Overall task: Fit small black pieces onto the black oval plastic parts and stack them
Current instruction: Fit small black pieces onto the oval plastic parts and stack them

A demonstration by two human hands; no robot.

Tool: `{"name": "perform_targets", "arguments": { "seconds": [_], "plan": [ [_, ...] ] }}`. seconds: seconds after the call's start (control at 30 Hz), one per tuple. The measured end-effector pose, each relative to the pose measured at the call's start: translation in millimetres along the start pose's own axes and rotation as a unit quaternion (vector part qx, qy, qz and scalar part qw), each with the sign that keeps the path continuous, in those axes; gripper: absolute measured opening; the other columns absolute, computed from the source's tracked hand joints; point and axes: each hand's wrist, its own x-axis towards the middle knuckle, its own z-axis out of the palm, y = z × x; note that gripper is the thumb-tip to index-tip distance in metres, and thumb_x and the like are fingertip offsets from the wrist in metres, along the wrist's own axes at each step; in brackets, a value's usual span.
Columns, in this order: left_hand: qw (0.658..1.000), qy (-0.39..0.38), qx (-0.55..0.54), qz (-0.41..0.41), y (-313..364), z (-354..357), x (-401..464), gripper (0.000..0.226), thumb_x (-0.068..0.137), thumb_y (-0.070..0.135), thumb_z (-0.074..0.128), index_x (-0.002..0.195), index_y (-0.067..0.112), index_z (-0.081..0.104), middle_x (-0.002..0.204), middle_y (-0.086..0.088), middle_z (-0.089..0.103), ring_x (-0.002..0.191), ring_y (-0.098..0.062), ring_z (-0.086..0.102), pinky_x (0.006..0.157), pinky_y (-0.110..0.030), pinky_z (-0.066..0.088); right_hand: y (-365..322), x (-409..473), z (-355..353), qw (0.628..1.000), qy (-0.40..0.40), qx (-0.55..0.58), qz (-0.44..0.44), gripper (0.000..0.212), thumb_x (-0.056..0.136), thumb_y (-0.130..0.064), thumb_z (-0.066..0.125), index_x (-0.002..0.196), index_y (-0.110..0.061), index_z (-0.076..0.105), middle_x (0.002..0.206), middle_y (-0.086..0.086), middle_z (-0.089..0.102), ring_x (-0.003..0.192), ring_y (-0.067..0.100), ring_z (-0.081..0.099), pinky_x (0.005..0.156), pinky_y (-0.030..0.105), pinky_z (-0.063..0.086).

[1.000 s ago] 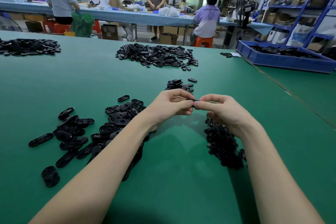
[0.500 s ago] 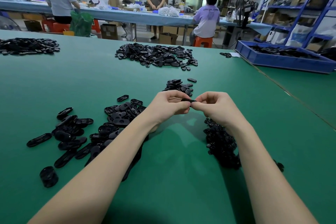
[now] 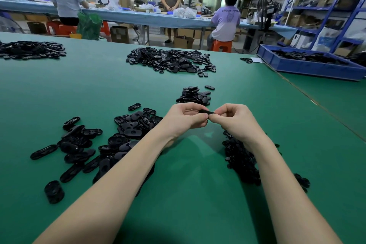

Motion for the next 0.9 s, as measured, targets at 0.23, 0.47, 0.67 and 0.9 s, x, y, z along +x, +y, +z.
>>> {"name": "perform_targets", "arguments": {
  "seconds": [0.23,0.47,0.67,0.9],
  "plan": [
    [1.0,-0.002,0.013,0.014,0,0,1,0.015,0.091,-0.005,0.066,0.104,0.001,0.069,0.085,-0.012,0.072,0.073,-0.014,0.068,0.083,-0.022,0.059,3,-1,2,1.0,0.001,0.024,0.007,0.015,0.083,-0.022,0.079,0.075,-0.02,0.067,0.052,-0.018,0.053,0.046,0.002,0.044,0.049,0.017,0.034],
    [0.999,0.016,0.025,0.019,-3,3,2,0.015,0.091,-0.004,0.067,0.102,0.004,0.07,0.087,-0.012,0.073,0.076,-0.015,0.068,0.085,-0.023,0.058,3,-2,4,1.0,0.004,0.028,0.01,0.015,0.083,-0.021,0.08,0.076,-0.019,0.066,0.053,-0.017,0.054,0.045,0.001,0.042,0.047,0.016,0.033],
    [0.996,0.058,0.056,0.029,-7,9,4,0.016,0.089,-0.001,0.069,0.091,0.014,0.072,0.079,-0.008,0.072,0.072,-0.016,0.064,0.084,-0.027,0.056,3,0,6,0.999,0.03,0.003,-0.013,0.017,0.079,-0.023,0.081,0.072,-0.021,0.065,0.05,-0.019,0.054,0.043,0.0,0.042,0.044,0.011,0.033],
    [0.988,0.047,0.122,0.08,-4,-3,4,0.017,0.09,0.004,0.071,0.101,0.016,0.069,0.081,-0.006,0.074,0.07,-0.014,0.07,0.081,-0.025,0.058,5,0,13,0.997,0.026,0.067,0.019,0.014,0.083,-0.021,0.08,0.077,-0.021,0.067,0.057,-0.015,0.058,0.047,0.005,0.044,0.047,0.016,0.035]
  ]
}}
